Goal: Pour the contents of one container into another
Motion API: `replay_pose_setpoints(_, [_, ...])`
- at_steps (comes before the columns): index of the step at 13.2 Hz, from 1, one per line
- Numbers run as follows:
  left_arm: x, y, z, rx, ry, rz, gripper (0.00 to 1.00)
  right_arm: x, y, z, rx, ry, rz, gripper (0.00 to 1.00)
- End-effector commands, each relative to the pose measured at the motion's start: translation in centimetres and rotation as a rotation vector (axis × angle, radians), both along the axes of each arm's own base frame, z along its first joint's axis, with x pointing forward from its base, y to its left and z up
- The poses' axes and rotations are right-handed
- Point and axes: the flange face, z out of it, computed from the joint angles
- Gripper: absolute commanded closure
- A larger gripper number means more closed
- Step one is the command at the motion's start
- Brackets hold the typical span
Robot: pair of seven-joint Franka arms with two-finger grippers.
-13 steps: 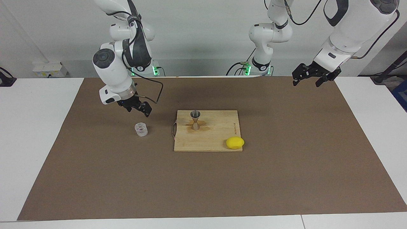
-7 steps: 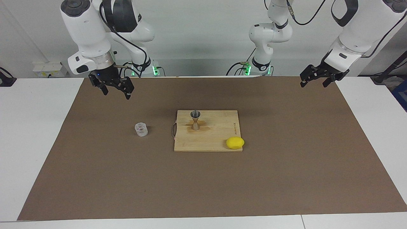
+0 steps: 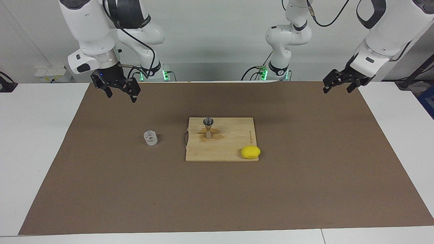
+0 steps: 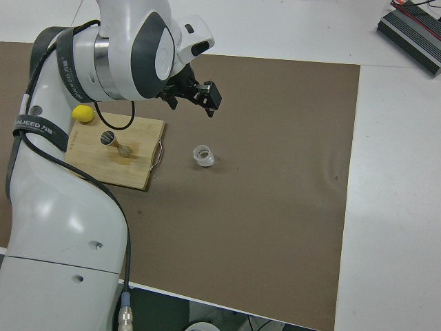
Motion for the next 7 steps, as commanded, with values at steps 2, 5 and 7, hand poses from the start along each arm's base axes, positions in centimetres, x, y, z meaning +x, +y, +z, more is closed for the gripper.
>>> replay_pose_setpoints(2, [-2.2, 1.8, 1.5, 0.022, 0.003, 0.03, 0.0, 0.2, -0.4, 0.2, -0.003, 0.018, 0.014, 0.03])
replay_pose_setpoints(5, [-3.6, 2.7, 1.5, 0.023, 0.029, 0.049, 0.0, -0.1, -0.8, 0.2, -0.005, 0.021, -0.015, 0.0])
replay_pose_setpoints(7, [-3.9, 2.7, 0.7, 0.023, 0.014, 0.047, 0.0, -0.1, -0.5, 0.3, -0.003, 0.017, -0.012, 0.0])
